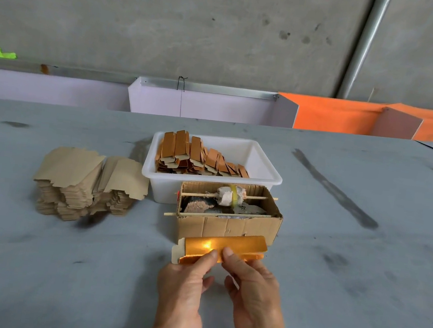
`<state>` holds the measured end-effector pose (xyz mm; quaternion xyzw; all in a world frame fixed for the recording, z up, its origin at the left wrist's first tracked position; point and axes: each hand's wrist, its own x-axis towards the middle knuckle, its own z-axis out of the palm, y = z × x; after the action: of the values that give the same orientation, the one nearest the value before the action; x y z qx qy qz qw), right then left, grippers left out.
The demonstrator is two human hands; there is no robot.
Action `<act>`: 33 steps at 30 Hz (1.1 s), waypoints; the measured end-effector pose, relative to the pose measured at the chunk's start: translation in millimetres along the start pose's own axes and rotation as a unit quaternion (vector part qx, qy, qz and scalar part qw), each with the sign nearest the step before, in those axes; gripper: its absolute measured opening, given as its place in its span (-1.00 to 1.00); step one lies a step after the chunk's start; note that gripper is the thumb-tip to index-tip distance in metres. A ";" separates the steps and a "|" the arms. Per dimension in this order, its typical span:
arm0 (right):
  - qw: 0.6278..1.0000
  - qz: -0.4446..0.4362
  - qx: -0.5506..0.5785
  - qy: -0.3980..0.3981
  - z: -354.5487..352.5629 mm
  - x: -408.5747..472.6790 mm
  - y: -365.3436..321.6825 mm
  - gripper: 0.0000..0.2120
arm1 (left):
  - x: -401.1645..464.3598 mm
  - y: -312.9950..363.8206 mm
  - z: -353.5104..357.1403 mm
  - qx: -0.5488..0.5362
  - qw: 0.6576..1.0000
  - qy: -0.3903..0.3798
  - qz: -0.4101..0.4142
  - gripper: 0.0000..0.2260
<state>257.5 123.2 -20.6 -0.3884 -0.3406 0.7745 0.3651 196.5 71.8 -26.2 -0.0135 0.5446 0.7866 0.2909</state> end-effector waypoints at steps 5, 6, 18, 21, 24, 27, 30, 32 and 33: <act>0.999 -0.004 0.003 0.046 3.0 3.1 1.0 -0.78 | 2.3 3.0 -4.3 -0.016 0.997 -0.029 -0.073 -0.92; 0.999 0.001 0.007 0.047 3.1 3.6 0.7 -0.79 | 2.5 4.3 -5.1 -0.025 0.996 -0.032 -0.083 -0.93; 0.998 0.056 -0.022 0.027 -2.7 0.6 -16.6 -0.87 | -0.8 16.2 -13.3 -0.045 0.998 -0.027 -0.036 -0.93; 0.998 0.033 -0.034 0.032 0.7 0.6 -22.7 -0.83 | 0.0 24.6 -16.3 -0.035 0.998 -0.043 -0.037 -0.92; 0.999 0.022 -0.029 0.019 6.3 1.4 -32.4 -0.86 | 4.1 37.6 -18.1 -0.024 0.999 -0.044 -0.015 -0.92; 0.998 0.018 -0.034 -0.053 16.6 0.0 -41.8 -0.89 | 6.9 51.3 -14.3 -0.061 0.997 -0.036 0.011 -0.97; 0.991 0.010 -0.100 -0.092 30.8 -2.8 -44.3 -0.79 | 9.1 58.9 -7.2 -0.073 0.997 -0.032 0.024 -0.96; 0.987 -0.002 -0.131 -0.089 42.3 -2.1 -46.3 -0.89 | 9.9 62.0 -2.4 -0.048 0.997 -0.043 0.030 -0.95; 0.986 -0.012 -0.141 -0.084 48.9 -0.6 -49.4 -0.92 | 10.8 64.4 0.0 -0.035 0.998 -0.047 0.032 -0.94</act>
<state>231.1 135.5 42.5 -0.3657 -0.4808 0.7437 0.2863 157.1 61.2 24.8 0.0306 0.5023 0.8139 0.2905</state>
